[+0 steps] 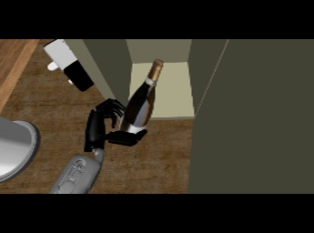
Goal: Pick up the wine, place it into the cabinet and close the cabinet
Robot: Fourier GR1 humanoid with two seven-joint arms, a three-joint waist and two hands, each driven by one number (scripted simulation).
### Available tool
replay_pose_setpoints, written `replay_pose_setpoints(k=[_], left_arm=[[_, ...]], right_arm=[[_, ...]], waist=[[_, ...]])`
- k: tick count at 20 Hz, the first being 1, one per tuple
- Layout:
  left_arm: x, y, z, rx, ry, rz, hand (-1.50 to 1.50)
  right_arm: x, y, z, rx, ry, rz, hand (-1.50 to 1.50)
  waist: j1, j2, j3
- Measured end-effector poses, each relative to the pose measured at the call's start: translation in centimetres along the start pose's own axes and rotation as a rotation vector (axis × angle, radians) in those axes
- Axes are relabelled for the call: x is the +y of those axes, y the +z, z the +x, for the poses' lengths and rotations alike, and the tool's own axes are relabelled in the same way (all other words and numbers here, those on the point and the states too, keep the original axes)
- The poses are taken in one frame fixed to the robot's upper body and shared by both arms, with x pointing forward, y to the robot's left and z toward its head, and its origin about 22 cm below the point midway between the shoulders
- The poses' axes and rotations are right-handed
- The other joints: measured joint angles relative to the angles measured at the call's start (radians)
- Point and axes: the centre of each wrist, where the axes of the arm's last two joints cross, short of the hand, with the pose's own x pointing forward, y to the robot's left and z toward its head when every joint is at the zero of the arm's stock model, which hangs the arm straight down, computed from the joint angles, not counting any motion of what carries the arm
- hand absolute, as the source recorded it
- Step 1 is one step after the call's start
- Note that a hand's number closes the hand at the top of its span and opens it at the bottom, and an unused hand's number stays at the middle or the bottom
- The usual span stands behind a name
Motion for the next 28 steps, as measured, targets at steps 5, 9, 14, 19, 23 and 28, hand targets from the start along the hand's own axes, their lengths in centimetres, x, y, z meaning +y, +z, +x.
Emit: replay_pose_setpoints(k=[5, 9, 14, 19, 23, 28], left_arm=[[-0.1, 0.2, -0.2, -0.012, -0.076, 0.059, 1.5], [-0.4, 0.5, -0.4, -0.021, -0.118, 0.092, 1.5], [-0.5, 0.7, -0.6, -0.021, -0.145, 0.133, 1.5], [-0.7, 1.0, -0.7, -0.022, -0.159, 0.18, 1.5], [-0.7, 1.1, -0.9, -0.031, -0.155, 0.208, 1.5], [-0.7, 1.2, -0.8, -0.025, -0.14, 0.248, 1.5]], right_arm=[[0.0, -0.1, -0.1, -0.01, -0.004, 0.016, -1.5], [0.1, -0.2, -0.2, -0.018, -0.013, 0.024, -1.5], [0.3, -0.3, -0.3, -0.022, -0.026, 0.039, -1.5], [0.4, -0.4, -0.4, -0.027, -0.034, 0.052, -1.5], [0.5, -0.5, -0.4, -0.028, -0.041, 0.057, -1.5], [0.6, -0.4, -0.6, -0.032, -0.05, 0.072, -1.5]], waist=[[-0.014, -0.002, 0.004], [-0.022, -0.003, 0.005], [-0.036, -0.002, 0.008], [-0.049, 0.0, 0.009], [-0.057, 0.003, 0.008], [-0.066, 0.006, 0.008]])
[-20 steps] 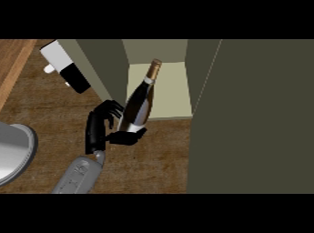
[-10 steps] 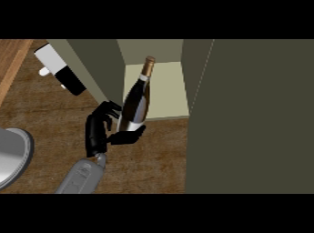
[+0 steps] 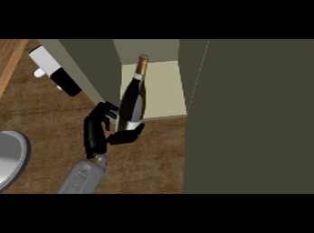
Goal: Pick up the wine, place it into the cabinet and close the cabinet
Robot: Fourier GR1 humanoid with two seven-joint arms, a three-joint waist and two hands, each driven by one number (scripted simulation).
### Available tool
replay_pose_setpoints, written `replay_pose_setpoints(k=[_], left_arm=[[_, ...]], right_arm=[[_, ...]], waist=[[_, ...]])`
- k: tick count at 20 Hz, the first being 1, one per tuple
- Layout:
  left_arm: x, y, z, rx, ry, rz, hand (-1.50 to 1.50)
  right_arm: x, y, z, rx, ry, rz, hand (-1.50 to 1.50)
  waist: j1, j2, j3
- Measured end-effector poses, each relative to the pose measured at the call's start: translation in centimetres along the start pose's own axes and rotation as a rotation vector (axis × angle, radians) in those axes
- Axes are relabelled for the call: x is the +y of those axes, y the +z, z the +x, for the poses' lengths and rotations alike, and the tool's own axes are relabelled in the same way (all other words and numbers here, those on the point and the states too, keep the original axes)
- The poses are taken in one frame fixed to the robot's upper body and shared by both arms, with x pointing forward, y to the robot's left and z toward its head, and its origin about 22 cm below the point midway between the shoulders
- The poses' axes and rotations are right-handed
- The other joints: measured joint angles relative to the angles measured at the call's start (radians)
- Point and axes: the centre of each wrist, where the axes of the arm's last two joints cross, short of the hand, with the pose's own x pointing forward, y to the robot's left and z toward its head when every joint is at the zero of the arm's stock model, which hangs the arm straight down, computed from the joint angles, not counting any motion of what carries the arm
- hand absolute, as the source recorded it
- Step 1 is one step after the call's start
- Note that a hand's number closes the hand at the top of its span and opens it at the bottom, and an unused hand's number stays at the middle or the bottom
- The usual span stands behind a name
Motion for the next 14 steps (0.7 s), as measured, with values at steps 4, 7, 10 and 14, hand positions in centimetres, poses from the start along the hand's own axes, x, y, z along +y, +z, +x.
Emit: replay_pose_setpoints(k=[4, 7, 10, 14], left_arm=[[-0.1, 0.1, 0.2, 0.019, 0.02, 0.043, 1.5], [0.0, 0.1, -0.2, -0.019, -0.024, 0.066, 1.5], [0.4, 0.0, -0.7, -0.064, -0.08, 0.066, 1.5], [0.5, 0.1, -1.2, -0.109, -0.149, 0.061, 1.5]], right_arm=[[0.0, 0.0, -0.1, -0.003, -0.003, 0.011, -1.5], [0.1, -0.1, -0.1, -0.003, -0.007, 0.022, -1.5], [0.1, -0.1, -0.1, -0.002, -0.01, 0.035, -1.5], [0.2, -0.1, -0.2, -0.001, -0.013, 0.047, -1.5]], waist=[[-0.006, 0.003, -0.001], [-0.013, 0.005, -0.002], [-0.021, 0.006, -0.002], [-0.028, 0.007, -0.001]])
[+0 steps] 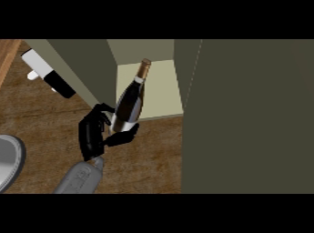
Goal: Pick up the wine, place it into the cabinet and close the cabinet
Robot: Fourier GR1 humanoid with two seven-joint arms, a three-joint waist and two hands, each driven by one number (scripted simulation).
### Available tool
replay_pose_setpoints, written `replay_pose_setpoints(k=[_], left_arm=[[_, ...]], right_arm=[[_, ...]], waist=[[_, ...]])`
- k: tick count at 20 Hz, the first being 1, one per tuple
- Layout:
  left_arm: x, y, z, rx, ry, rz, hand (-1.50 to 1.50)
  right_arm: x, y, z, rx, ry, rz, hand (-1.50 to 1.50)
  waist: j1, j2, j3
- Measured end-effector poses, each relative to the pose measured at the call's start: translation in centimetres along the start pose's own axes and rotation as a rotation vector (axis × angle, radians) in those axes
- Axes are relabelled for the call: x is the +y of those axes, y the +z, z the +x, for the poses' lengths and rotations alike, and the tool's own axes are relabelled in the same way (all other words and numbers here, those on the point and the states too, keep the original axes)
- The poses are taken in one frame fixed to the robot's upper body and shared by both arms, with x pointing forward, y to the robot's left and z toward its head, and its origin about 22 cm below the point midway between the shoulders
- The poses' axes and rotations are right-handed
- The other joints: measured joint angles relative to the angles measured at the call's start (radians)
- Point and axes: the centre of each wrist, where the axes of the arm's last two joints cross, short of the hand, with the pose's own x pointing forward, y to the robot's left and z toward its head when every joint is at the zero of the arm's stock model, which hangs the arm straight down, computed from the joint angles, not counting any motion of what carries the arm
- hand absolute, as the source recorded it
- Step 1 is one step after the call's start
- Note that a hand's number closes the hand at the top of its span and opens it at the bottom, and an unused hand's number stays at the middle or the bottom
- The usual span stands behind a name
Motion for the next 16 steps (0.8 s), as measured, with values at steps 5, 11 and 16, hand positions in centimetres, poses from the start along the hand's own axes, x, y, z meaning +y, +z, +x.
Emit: replay_pose_setpoints(k=[5, 11, 16], left_arm=[[-0.6, 0.5, -0.1, -0.013, -0.046, -0.005, 1.5], [-2.6, 1.4, 0.8, 0.057, -0.047, -0.025, 1.5], [-5.7, -3.3, 5.1, 0.051, -0.083, -0.129, 1.5]], right_arm=[[0.0, -0.1, -0.1, -0.007, -0.004, 0.012, -1.5], [-0.1, 0.0, -0.2, -0.011, -0.006, 0.013, -1.5], [-0.3, 0.1, -0.2, -0.005, -0.004, 0.007, -1.5]], waist=[[-0.006, 0.004, -0.001], [-0.014, 0.008, -0.003], [-0.023, 0.022, -0.01]])
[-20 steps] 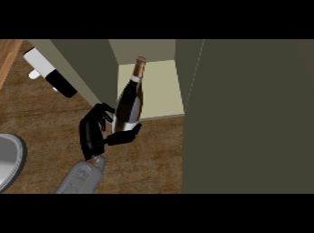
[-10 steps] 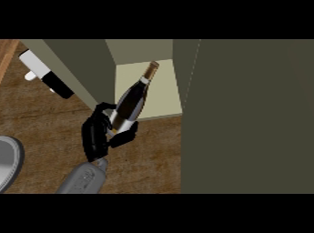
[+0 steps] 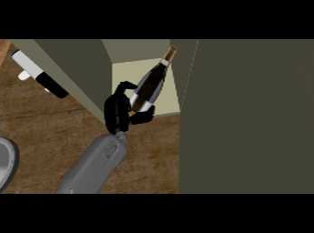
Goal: Pick up the wine, place it into the cabinet and close the cabinet
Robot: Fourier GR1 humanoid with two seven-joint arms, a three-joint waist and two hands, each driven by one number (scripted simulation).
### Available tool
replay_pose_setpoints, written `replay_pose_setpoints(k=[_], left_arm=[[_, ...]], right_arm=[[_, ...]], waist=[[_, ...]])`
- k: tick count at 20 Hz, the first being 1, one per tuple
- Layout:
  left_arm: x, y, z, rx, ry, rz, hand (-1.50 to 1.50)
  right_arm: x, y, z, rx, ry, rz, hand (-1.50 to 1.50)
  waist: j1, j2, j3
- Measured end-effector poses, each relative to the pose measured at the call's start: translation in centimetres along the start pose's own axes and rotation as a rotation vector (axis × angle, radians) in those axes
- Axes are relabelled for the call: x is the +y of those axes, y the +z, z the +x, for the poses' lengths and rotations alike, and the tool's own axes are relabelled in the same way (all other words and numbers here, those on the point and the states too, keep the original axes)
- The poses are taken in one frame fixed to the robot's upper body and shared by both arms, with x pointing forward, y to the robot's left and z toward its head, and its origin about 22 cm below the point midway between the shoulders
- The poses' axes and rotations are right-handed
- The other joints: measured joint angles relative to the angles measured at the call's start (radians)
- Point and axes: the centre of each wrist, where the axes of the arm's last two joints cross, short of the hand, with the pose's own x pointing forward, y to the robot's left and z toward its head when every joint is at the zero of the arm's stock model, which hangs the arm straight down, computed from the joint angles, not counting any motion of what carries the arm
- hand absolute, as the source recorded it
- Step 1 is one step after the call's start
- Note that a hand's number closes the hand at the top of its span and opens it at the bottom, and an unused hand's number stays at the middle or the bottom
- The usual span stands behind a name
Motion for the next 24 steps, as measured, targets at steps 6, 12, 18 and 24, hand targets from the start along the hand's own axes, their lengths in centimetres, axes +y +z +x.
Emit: replay_pose_setpoints(k=[6, 12, 18, 24], left_arm=[[-0.7, -4.4, 2.7, 0.035, -0.134, -0.011, -1.5], [-1.3, -6.4, 5.6, -0.006, -0.189, -0.001, -1.5], [-1.4, -7.1, 5.5, 0.007, -0.23, -0.002, -1.5], [-1.2, -7.3, 5.4, 0.005, -0.172, 0.005, -1.5]], right_arm=[[-0.5, 0.3, -0.1, 0.005, 0.014, -0.013, -1.5], [-0.7, 0.5, -0.2, 0.011, 0.02, -0.009, -1.5], [-0.9, 0.9, -0.3, 0.012, 0.018, -0.004, -1.5], [-0.9, 1.0, -0.4, 0.008, 0.009, 0.01, -1.5]], waist=[[0.006, 0.01, -0.004], [0.002, 0.013, -0.005], [0.0, 0.015, -0.006], [0.008, 0.017, -0.008]])
